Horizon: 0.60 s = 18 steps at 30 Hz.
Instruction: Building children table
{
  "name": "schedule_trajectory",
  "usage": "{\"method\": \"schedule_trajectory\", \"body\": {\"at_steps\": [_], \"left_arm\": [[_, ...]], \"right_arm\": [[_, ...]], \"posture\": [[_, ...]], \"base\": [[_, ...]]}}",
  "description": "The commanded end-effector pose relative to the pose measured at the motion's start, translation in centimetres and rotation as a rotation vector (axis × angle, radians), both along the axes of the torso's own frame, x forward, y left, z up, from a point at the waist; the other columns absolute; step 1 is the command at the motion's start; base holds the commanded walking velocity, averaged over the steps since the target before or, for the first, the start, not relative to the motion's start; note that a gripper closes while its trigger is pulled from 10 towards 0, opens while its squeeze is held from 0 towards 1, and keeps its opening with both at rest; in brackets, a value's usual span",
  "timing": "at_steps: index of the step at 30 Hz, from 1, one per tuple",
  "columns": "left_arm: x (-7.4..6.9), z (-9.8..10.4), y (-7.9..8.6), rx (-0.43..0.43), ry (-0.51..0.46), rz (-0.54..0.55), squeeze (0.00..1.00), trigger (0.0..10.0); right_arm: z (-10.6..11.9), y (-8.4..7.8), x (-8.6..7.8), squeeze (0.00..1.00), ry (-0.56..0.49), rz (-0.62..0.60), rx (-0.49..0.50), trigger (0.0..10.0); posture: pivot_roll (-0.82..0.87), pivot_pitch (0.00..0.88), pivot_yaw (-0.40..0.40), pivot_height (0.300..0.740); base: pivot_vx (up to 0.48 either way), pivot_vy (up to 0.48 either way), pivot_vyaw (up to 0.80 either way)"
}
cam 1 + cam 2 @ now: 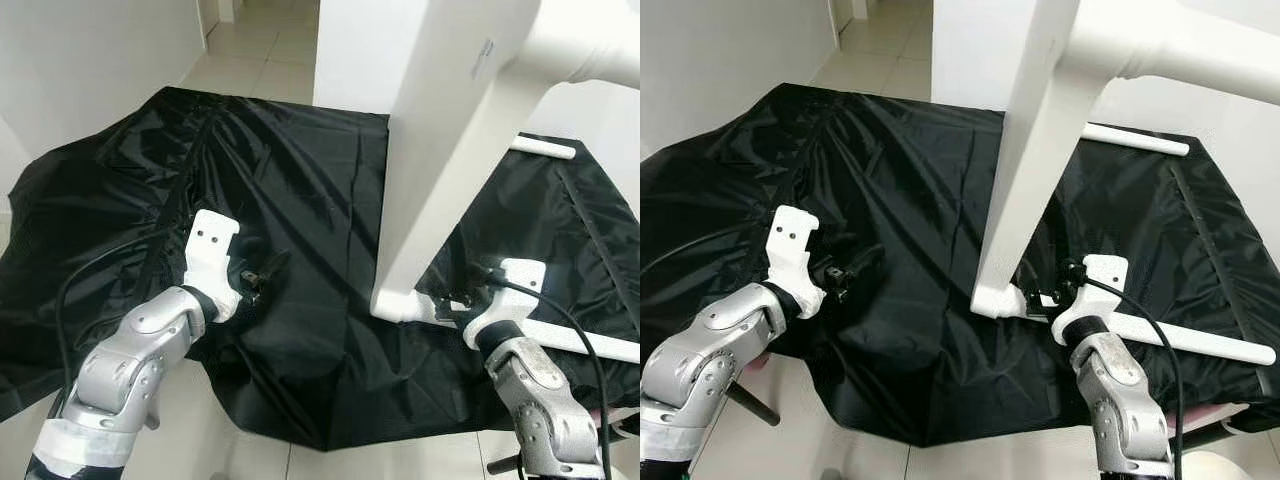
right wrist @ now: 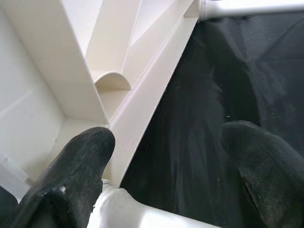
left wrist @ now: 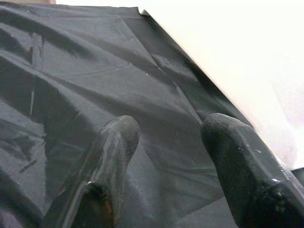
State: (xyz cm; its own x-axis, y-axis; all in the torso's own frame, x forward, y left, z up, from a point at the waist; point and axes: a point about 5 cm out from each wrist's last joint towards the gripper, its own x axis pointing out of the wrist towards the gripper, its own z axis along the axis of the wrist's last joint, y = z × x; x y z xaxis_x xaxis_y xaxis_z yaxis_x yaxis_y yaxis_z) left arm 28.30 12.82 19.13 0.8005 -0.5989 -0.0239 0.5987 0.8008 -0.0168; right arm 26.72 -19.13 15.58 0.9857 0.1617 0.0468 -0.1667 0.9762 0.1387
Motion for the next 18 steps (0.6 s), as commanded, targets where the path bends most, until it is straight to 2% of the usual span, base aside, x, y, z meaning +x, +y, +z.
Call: {"method": "schedule_trajectory", "body": {"at_steps": [1,18], "left_arm": [[0.0,-0.3,0.2,0.01,0.003,0.032,0.0,10.0],[-0.3,-0.5,0.6,0.044,0.011,0.025,0.0,10.0]], "right_arm": [[-0.6,0.4,0.2,0.0,0.025,0.018,-0.012,10.0],[-2.2,1.8,0.6,0.0,0.064,0.059,-0.004,10.0]], "posture": [[0.08,0.095,-0.044,0.74],[0.1,0.11,-0.035,0.74]], "base": [[0.0,0.0,0.0],[0.0,0.0,0.0]]}}
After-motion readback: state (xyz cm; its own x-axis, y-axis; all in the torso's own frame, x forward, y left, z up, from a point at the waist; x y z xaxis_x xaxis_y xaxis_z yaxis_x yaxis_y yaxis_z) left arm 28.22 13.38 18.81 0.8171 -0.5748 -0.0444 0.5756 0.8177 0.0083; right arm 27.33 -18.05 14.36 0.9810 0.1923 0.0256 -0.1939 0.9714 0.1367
